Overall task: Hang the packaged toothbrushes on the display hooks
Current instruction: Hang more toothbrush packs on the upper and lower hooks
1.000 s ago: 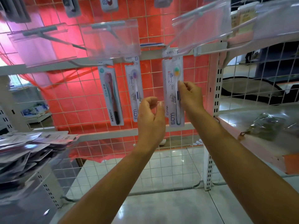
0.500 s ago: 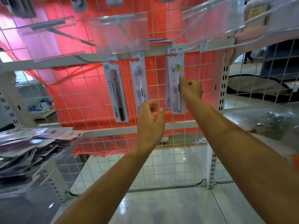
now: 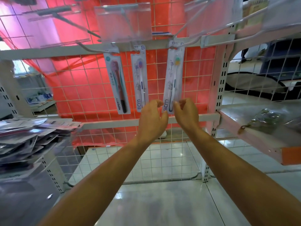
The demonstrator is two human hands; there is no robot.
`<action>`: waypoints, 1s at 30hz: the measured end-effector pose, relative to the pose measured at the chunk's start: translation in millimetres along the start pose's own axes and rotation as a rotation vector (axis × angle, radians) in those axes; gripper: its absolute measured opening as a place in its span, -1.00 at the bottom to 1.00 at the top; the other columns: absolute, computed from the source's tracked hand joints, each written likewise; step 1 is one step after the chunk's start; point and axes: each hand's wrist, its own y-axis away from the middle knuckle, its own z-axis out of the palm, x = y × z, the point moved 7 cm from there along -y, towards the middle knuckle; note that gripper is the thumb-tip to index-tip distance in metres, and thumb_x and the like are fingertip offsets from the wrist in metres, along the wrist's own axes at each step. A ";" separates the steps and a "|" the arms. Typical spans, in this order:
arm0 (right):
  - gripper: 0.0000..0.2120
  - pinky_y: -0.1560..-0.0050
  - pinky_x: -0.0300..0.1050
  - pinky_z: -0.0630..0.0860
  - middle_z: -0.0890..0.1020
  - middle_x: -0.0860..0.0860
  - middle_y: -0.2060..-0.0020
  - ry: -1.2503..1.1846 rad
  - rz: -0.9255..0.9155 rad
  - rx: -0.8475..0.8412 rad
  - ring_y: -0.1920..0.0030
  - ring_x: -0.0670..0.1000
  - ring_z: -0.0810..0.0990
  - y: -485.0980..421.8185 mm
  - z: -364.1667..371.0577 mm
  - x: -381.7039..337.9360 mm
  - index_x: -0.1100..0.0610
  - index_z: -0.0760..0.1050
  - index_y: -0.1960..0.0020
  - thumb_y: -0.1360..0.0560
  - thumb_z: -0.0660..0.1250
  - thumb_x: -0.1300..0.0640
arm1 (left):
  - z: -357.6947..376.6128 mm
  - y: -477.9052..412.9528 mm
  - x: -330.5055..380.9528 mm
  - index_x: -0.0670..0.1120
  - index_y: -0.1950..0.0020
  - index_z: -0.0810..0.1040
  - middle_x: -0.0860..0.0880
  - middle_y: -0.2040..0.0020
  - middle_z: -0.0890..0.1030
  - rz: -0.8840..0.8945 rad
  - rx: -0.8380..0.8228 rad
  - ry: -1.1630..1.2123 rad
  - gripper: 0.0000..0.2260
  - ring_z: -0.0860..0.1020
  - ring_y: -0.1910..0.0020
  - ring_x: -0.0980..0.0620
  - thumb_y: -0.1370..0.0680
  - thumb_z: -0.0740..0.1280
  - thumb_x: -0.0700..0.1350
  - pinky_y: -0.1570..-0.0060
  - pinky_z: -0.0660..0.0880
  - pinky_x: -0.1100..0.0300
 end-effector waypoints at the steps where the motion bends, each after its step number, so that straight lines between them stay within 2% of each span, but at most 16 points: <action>1: -0.80 0.28 -0.23 0.39 0.57 0.02 0.07 0.029 -0.017 0.008 0.10 0.00 0.55 2.5 1.0 -0.5 0.13 0.43 -0.01 -0.58 0.23 -0.01 | 1.3 -2.4 -1.1 -0.17 -0.30 0.47 -0.07 -0.23 0.54 0.020 -0.008 -0.041 -0.70 0.47 -0.22 0.01 -0.57 0.31 -0.16 -0.25 0.43 0.14; 3: -0.76 0.29 -0.25 0.35 0.55 0.00 0.11 0.115 -0.015 0.011 0.11 -0.01 0.54 4.8 3.8 -0.5 0.18 0.46 0.00 -0.56 0.23 -0.02 | 3.4 -8.1 -4.4 -0.16 -0.30 0.48 -0.09 -0.22 0.55 0.042 -0.033 -0.112 -0.68 0.47 -0.23 -0.03 -0.55 0.33 -0.16 -0.25 0.43 0.10; 7: -0.76 0.10 -0.05 0.46 0.56 0.07 0.06 0.254 0.023 -0.061 0.04 0.09 0.52 16.9 7.7 -7.3 0.19 0.46 -0.10 -0.55 0.24 0.05 | 6.2 -15.0 -7.9 -0.17 -0.24 0.50 -0.15 -0.14 0.55 0.046 -0.122 -0.277 -0.69 0.49 -0.14 -0.15 -0.50 0.34 -0.20 -0.11 0.43 0.04; 11: -0.80 0.02 -0.06 0.42 0.54 0.01 0.01 0.337 0.091 -0.199 -0.01 0.02 0.47 38.0 7.8 -29.7 0.15 0.47 -0.13 -0.56 0.25 0.09 | 3.7 -10.9 -0.3 -0.10 -0.16 0.54 -0.10 -0.09 0.59 -0.017 -0.214 -0.400 -0.80 0.53 -0.06 -0.12 -0.54 0.31 -0.15 0.03 0.47 0.02; 15: -0.66 -0.22 -0.01 0.40 0.52 0.06 -0.25 0.525 0.147 -0.344 -0.27 0.09 0.45 54.6 7.0 -48.0 0.12 0.40 -0.33 -0.63 0.14 0.00 | -10.4 -5.5 11.4 -0.05 -0.24 0.53 -0.03 -0.15 0.59 -0.065 -0.321 -0.377 -0.78 0.55 -0.07 0.01 -0.59 0.29 -0.13 -0.02 0.43 0.25; 16: -0.64 -0.23 -0.03 0.39 0.50 0.06 -0.28 0.558 0.140 -0.378 -0.29 0.08 0.44 58.6 5.2 -54.5 0.11 0.37 -0.36 -0.64 0.12 -0.01 | -15.0 -4.2 15.6 -0.08 -0.23 0.53 -0.05 -0.14 0.60 -0.088 -0.366 -0.346 -0.79 0.55 -0.03 0.07 -0.60 0.27 -0.14 -0.02 0.42 0.32; 18: -0.63 -0.24 -0.05 0.40 0.48 0.08 -0.31 0.613 0.122 -0.457 -0.30 0.09 0.44 66.7 1.1 -69.8 0.12 0.33 -0.39 -0.65 0.09 0.00 | -24.8 1.3 26.4 -0.09 -0.14 0.55 -0.05 -0.10 0.60 -0.143 -0.438 -0.290 -0.85 0.45 0.18 0.27 -0.63 0.23 -0.15 0.08 0.35 0.56; 20: -0.64 -0.24 -0.03 0.39 0.48 0.09 -0.30 0.615 0.175 -0.516 -0.29 0.10 0.43 73.8 -6.7 -85.1 0.12 0.32 -0.39 -0.65 0.09 0.01 | -37.0 6.1 35.8 -0.02 -0.08 0.52 0.00 -0.08 0.60 -0.195 -0.466 -0.297 -0.90 0.38 0.27 0.31 -0.64 0.22 -0.12 0.17 0.26 0.68; 21: -0.65 -0.24 -0.03 0.39 0.49 0.09 -0.29 0.609 0.206 -0.530 -0.29 0.10 0.43 76.7 -11.9 -94.3 0.11 0.32 -0.38 -0.64 0.11 0.02 | -43.4 8.4 38.3 0.01 -0.10 0.52 0.03 -0.11 0.60 -0.223 -0.480 -0.319 -0.89 0.46 0.20 0.28 -0.64 0.22 -0.09 0.16 0.29 0.65; 23: -0.65 -0.24 -0.02 0.40 0.49 0.09 -0.28 0.607 0.230 -0.535 -0.28 0.09 0.43 83.8 -22.1 -114.3 0.11 0.34 -0.37 -0.63 0.13 0.02 | -58.5 12.6 45.1 0.02 -0.23 0.52 0.02 -0.19 0.60 -0.276 -0.524 -0.397 -0.81 0.57 -0.06 0.12 -0.65 0.20 -0.04 -0.07 0.42 0.40; 25: -0.66 -0.23 -0.02 0.41 0.50 0.09 -0.26 0.599 0.247 -0.551 -0.26 0.09 0.44 92.5 -31.5 -135.3 0.11 0.35 -0.36 -0.63 0.14 0.02 | -75.5 16.0 58.5 0.02 -0.33 0.46 -0.02 -0.26 0.57 -0.277 -0.585 -0.490 -0.74 0.54 -0.20 -0.01 -0.65 0.19 -0.05 -0.21 0.43 0.16; 28: -0.67 -0.20 -0.05 0.45 0.53 0.08 -0.23 0.600 0.252 -0.589 -0.22 0.09 0.48 101.0 -43.3 -169.5 0.11 0.39 -0.34 -0.61 0.17 0.05 | -106.0 19.9 82.2 0.01 -0.44 0.35 -0.05 -0.36 0.48 -0.232 -0.663 -0.519 -0.65 0.43 -0.32 -0.05 -0.64 0.18 -0.10 -0.27 0.37 0.10; 30: -0.69 -0.18 -0.05 0.47 0.56 0.07 -0.19 0.573 0.239 -0.602 -0.19 0.07 0.51 105.6 -49.0 -193.6 0.10 0.43 -0.31 -0.59 0.20 0.07 | -125.6 22.7 95.2 -0.01 -0.43 0.36 -0.06 -0.34 0.49 -0.214 -0.718 -0.511 -0.64 0.43 -0.30 -0.06 -0.62 0.17 -0.12 -0.23 0.40 0.07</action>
